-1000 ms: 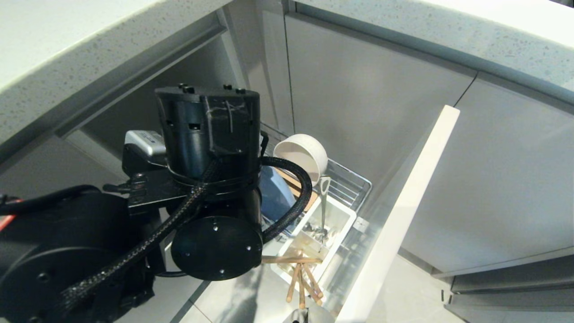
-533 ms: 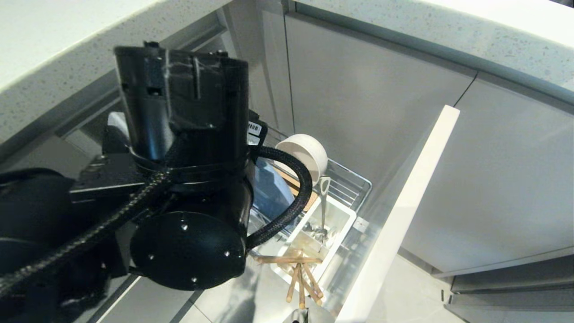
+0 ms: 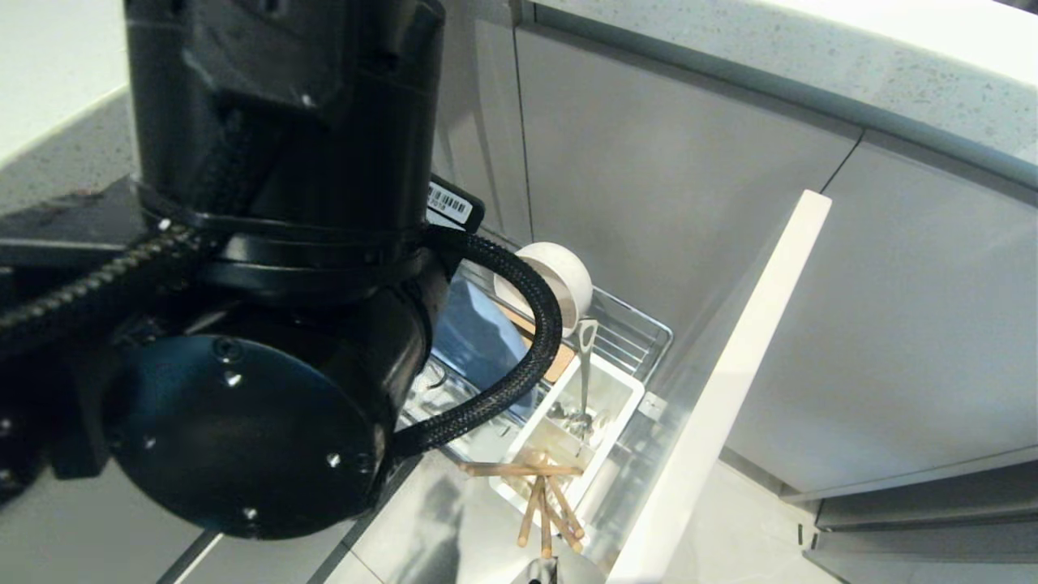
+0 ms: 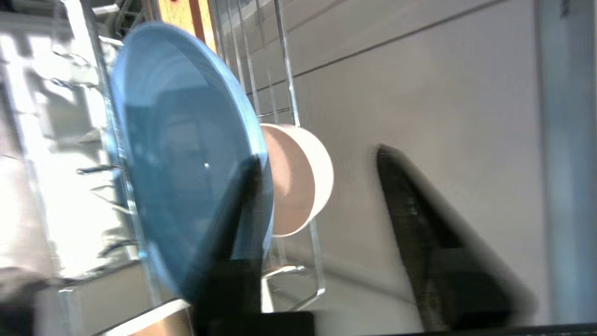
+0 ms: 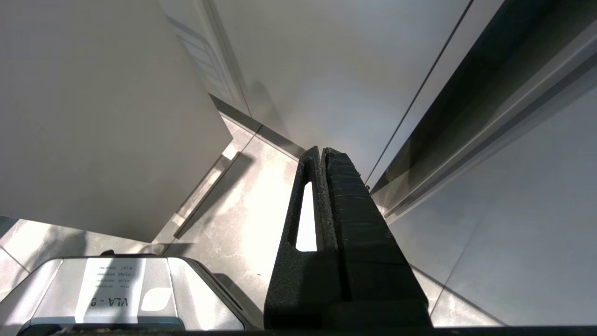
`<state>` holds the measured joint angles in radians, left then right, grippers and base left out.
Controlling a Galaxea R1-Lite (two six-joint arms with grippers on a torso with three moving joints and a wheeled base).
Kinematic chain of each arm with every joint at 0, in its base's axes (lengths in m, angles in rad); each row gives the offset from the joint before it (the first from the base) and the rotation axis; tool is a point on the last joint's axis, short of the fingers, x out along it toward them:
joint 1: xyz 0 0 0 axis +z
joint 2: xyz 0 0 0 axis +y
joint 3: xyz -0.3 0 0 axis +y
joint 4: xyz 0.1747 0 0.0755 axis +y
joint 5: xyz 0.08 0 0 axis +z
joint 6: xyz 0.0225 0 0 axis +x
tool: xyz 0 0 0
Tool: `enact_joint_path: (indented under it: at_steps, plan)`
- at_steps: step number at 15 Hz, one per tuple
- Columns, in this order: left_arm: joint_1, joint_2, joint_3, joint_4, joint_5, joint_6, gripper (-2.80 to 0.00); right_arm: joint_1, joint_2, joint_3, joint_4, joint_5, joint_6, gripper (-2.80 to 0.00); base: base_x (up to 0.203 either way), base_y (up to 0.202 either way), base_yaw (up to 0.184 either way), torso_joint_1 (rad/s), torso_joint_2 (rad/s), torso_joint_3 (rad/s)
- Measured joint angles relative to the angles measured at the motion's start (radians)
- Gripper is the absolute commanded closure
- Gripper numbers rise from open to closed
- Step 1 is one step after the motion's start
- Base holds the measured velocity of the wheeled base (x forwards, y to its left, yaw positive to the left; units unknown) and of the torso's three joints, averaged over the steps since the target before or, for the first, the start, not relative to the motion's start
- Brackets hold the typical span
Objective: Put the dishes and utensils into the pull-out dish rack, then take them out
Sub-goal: Take the plate out of the cupboard
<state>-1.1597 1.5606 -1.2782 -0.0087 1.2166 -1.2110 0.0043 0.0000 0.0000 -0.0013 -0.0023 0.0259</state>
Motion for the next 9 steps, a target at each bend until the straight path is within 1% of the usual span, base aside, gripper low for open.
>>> enact_joint_path:
  at_steps: [2, 3, 4, 6, 8, 9]
  plan:
    - [-0.006, 0.0, -0.056, 0.097, 0.0, 0.038, 0.0, 0.0, 0.0, 0.0, 0.0, 0.0, 0.0, 0.0, 0.0, 0.0, 0.0, 0.0, 0.0, 0.0]
    - [-0.007, 0.0, -0.086, 0.109, 0.0, 0.069, 0.0, 0.0, 0.0, 0.0, 0.0, 0.0, 0.0, 0.0, 0.0, 0.0, 0.0, 0.0, 0.0, 0.0]
    - [-0.008, 0.0, -0.131, 0.111, -0.003, 0.113, 0.0, 0.0, 0.0, 0.0, 0.0, 0.0, 0.0, 0.0, 0.0, 0.0, 0.0, 0.0, 0.0, 0.0]
    - [-0.008, 0.001, -0.231, 0.114, -0.035, 0.229, 0.0, 0.0, 0.0, 0.0, 0.0, 0.0, 0.0, 0.0, 0.0, 0.0, 0.0, 0.0, 0.0, 0.0]
    - [-0.008, 0.001, -0.338, 0.114, -0.105, 0.364, 0.0, 0.0, 0.0, 0.0, 0.0, 0.0, 0.0, 0.0, 0.0, 0.0, 0.0, 0.0, 0.0, 0.0]
    - [-0.008, 0.001, -0.39, 0.114, -0.138, 0.416, 0.0, 0.0, 0.0, 0.0, 0.0, 0.0, 0.0, 0.0, 0.0, 0.0, 0.0, 0.0, 0.0, 0.0]
